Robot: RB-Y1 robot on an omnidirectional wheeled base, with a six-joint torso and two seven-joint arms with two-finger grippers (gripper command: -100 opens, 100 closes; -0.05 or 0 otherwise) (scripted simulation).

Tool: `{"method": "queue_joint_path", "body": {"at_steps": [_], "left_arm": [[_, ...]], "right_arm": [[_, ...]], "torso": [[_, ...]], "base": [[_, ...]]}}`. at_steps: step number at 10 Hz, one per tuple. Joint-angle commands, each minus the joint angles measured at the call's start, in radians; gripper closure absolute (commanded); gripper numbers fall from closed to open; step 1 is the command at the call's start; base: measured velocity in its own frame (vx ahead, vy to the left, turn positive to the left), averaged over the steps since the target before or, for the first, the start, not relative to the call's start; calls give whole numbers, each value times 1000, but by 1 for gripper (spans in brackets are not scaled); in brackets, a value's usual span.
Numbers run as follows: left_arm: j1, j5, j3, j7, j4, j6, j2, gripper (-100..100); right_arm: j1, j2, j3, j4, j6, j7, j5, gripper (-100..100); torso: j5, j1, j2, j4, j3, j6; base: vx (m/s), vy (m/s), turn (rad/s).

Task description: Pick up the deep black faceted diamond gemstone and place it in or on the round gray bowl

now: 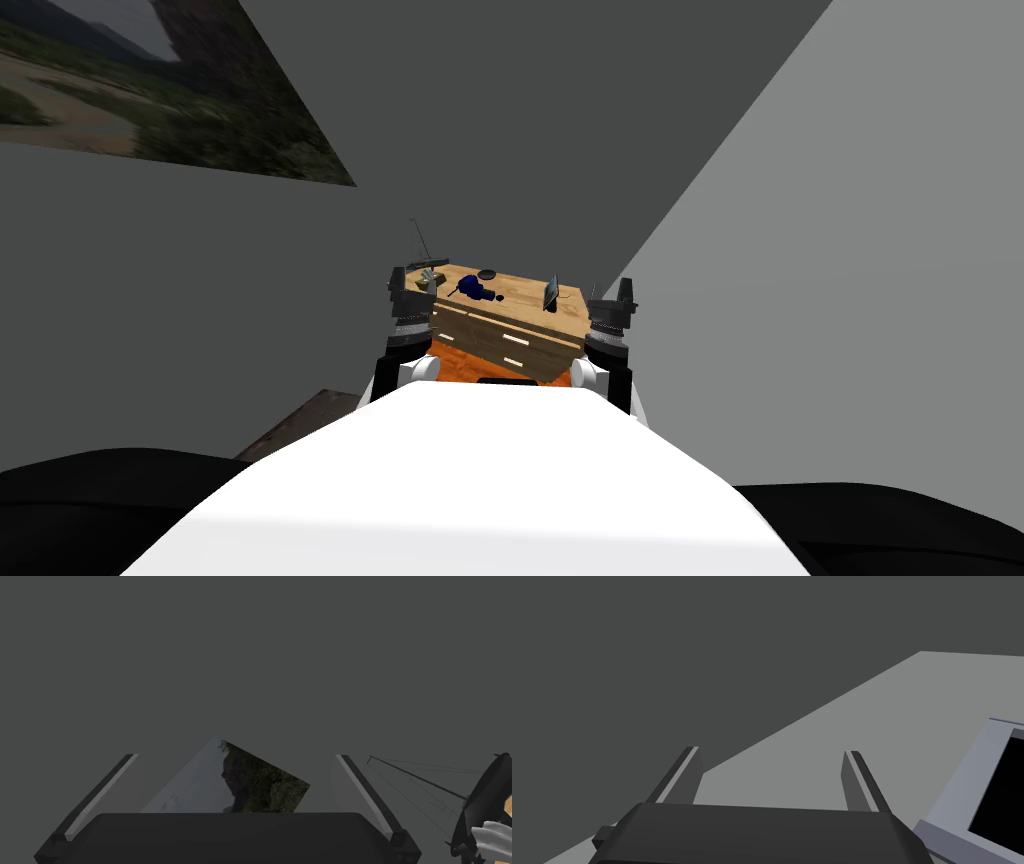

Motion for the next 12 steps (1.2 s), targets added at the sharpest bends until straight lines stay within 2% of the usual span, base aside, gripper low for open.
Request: {"method": "queue_joint_path", "body": {"at_steps": [1,3,6,8,9,11,12], "left_arm": [[-20,-4,9,-12,10,25,37,-100],[-50,-10,21,-30,25,61,67,-100],[-115,-23,48,-67,58,141,99,-100],[-167,-35,71,-97,86,201,112,-100],[-167,-35,71,-97,86,210,112,-100],[-227,-47,96,-127,119,280,121,-100],[-227,-47,96,-127,119,289,121,-100]], "right_arm": [[0,0,0,0,0,0,0,0],[0,0,0,0,0,0,0,0],[0,0,0,0,0,0,0,0],[0,0,0,0,0,0,0,0],[0,0,0,0,0,0,0,0],[0,0,0,0,0,0,0,0],[0,0,0,0,0,0,0,0]], "torso": [[0,0,0,0,0,0],[0,-1,3,1,1,0],[-1,-4,5,1,3,0],[-1,-3,5,1,3,0],[-1,-4,5,1,3,0],[-1,-4,4,1,2,0],[-1,-4,4,1,2,0]], "base": [[-26,-18,-37],[-57,-37,-48],[-75,-51,-54],[-79,-62,-67],[-56,-58,-22],[-61,-60,-69],[-51,-45,-26]]}}
